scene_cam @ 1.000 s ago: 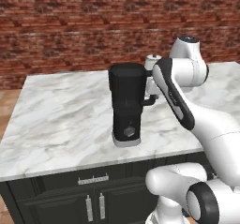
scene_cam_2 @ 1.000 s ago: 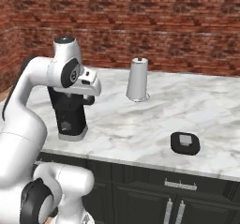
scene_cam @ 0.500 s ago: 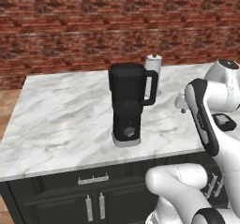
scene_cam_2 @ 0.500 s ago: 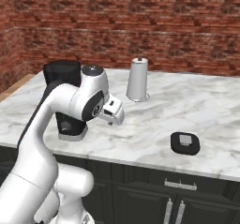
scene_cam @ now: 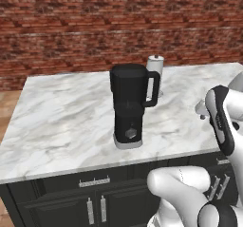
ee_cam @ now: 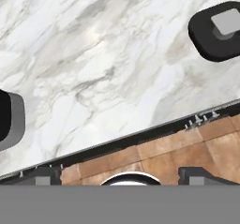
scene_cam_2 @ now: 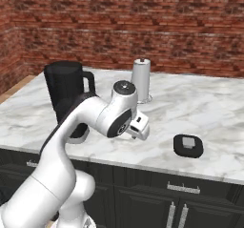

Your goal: Close the lid blender by securely placing the lid on top.

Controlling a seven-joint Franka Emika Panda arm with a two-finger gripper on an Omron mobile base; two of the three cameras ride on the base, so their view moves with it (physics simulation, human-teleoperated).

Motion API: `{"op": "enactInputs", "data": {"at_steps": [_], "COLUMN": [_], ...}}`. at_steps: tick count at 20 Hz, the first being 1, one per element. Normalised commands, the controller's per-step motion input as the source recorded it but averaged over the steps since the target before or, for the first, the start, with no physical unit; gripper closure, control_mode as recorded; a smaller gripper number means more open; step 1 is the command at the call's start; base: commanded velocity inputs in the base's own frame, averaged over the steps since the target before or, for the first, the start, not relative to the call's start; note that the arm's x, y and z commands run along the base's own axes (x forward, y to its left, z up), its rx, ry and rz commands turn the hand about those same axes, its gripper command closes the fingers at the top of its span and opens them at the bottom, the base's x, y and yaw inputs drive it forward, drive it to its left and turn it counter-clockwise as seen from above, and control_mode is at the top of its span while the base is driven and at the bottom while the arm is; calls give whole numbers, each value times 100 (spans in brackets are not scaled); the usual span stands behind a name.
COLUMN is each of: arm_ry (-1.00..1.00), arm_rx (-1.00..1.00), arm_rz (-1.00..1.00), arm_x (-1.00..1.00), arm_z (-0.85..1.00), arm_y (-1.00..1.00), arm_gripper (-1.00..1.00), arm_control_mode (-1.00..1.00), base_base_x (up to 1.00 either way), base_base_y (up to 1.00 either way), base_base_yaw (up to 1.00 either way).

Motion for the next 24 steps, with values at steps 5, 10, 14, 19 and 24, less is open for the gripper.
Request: {"op": "enactInputs", "data": {"at_steps": [5,10,14,19,24], "arm_ry": [1,1,9,12,5], "arm_rx": [0,0,0,0,-6], "arm_rz": [1,4,1,0,0], "arm_x": [1,1,0,1,1], "arm_z": [-7,-6,0,-2,-21], "arm_y": [-48,-50,-58,-45,-14], "arm_gripper": [-100,-100,-100,-100,-100], "arm_control_mode": [-100,-100,-100,-100,-100], "base_base_x": [0,0,0,0,0], "base_base_y": [0,0,0,0,0], "base_base_yaw": [0,0,0,0,0]}}
